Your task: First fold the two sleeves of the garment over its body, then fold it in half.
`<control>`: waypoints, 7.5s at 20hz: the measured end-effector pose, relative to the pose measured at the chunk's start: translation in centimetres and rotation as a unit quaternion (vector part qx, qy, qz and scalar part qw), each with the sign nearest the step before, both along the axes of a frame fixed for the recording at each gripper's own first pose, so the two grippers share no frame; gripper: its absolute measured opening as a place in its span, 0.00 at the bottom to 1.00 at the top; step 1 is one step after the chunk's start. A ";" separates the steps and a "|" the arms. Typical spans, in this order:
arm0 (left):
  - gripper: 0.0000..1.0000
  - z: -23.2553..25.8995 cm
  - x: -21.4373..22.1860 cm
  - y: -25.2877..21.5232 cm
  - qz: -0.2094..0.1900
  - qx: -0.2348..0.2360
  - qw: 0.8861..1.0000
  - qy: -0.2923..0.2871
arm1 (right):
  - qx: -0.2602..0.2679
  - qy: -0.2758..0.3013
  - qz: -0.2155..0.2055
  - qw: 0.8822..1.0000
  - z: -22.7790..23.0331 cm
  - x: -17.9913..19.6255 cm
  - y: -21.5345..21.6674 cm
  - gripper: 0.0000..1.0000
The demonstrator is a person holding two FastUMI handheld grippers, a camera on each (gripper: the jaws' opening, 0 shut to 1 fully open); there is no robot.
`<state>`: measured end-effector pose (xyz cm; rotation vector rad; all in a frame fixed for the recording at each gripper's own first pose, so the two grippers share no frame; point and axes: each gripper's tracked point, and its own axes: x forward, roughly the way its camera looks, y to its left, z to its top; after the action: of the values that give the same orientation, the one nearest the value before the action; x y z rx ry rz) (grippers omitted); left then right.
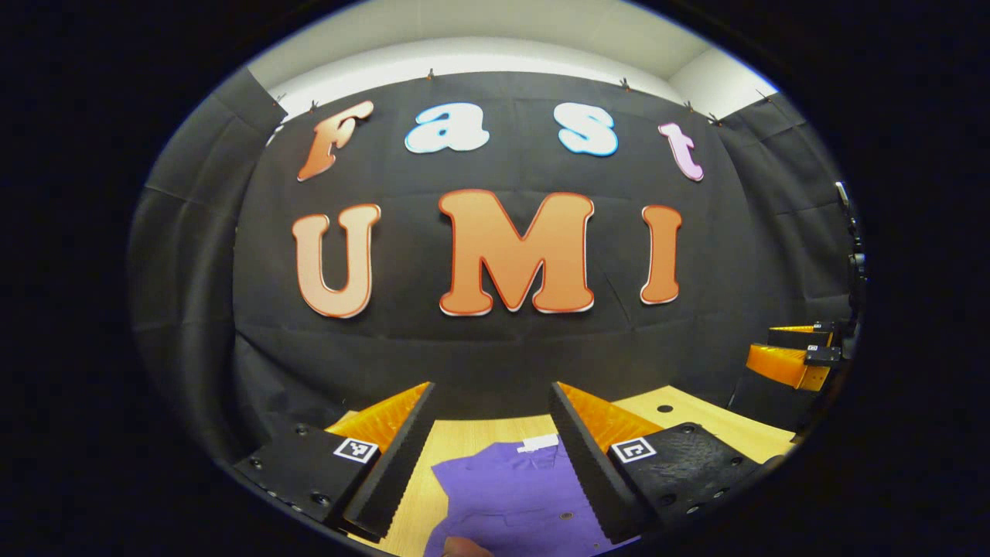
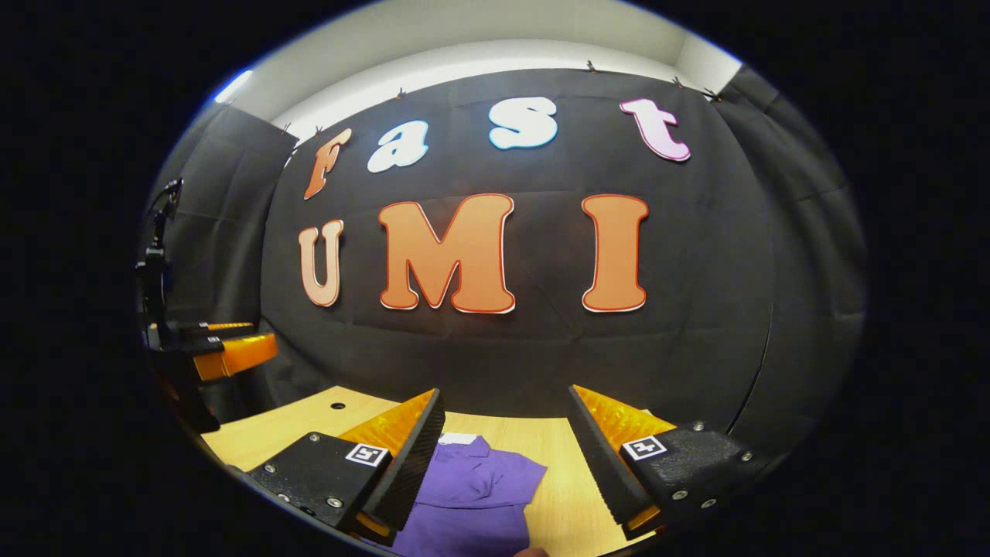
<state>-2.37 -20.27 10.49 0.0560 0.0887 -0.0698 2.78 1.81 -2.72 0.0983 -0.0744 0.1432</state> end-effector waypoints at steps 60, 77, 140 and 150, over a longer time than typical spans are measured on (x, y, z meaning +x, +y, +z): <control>0.11 -34.5 -21.8 9.7 0.024 -0.053 0.690 0.721 | 0.086 0.667 0.063 0.737 -35.7 -20.0 4.9 0.05; 0.07 -26.0 -8.2 8.9 -0.068 -0.040 0.773 0.630 | 0.120 0.547 0.084 0.824 -23.2 -9.3 7.8 0.05; 0.90 -14.2 30.2 7.9 0.025 0.014 0.964 0.263 | 0.119 0.306 0.024 0.944 -10.8 24.2 0.6 0.96; 0.90 -2.4 24.3 6.9 0.023 -0.049 0.993 0.103 | 0.051 0.139 0.036 0.988 -0.9 17.7 1.7 0.95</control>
<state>21.93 -13.37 8.06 -0.0507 0.2924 -0.0344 20.53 3.51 -3.65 0.2224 0.2006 0.1970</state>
